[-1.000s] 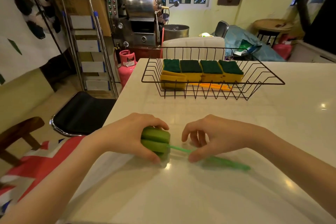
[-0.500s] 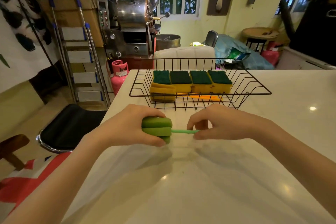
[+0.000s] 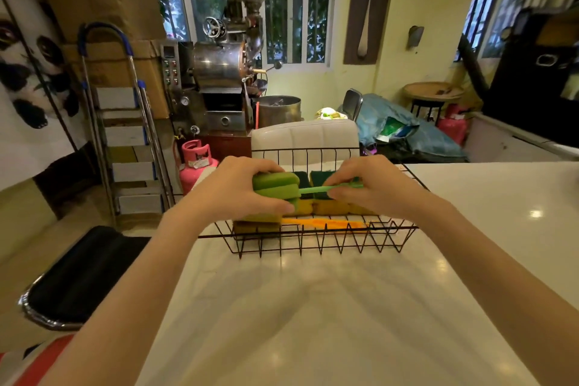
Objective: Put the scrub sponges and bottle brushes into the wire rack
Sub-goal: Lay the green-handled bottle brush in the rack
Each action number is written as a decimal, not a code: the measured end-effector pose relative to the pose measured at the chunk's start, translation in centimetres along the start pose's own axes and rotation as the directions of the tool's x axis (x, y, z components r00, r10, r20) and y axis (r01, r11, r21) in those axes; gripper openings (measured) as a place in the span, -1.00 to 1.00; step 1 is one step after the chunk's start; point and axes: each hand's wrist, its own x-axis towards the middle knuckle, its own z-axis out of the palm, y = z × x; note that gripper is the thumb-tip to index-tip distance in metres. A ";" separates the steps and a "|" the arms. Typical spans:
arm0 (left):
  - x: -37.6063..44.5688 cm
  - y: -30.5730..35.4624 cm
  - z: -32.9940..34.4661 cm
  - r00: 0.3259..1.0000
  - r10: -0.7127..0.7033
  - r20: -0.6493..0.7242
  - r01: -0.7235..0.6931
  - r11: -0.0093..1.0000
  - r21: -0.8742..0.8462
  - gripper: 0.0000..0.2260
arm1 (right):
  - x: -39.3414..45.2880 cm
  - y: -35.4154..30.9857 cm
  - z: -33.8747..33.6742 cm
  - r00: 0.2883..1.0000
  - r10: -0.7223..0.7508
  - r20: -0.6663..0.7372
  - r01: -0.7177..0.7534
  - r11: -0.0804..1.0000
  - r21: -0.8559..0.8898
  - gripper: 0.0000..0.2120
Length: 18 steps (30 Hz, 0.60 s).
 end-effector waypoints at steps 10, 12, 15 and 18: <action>3.7 -1.3 1.4 0.986 0.034 -0.165 -0.049 0.995 -0.090 -0.42 | 2.6 3.1 2.5 0.996 0.024 -0.083 -0.037 0.985 -0.166 -0.76; 5.0 -1.3 0.9 0.945 -0.015 -0.326 -0.079 0.959 -0.272 -0.51 | 2.7 3.6 2.5 0.984 0.053 -0.168 -0.060 0.998 -0.037 -0.78; 7.7 -0.6 -1.0 0.868 -0.362 -0.340 0.006 0.692 -0.722 -0.65 | 2.7 3.7 1.8 0.919 0.230 -0.322 -0.082 0.907 0.413 -0.86; 8.1 -0.6 -0.3 0.954 -0.265 -0.141 0.062 0.633 -0.771 -0.71 | 2.7 3.0 1.7 0.886 0.434 -0.164 -0.064 0.464 0.884 -0.89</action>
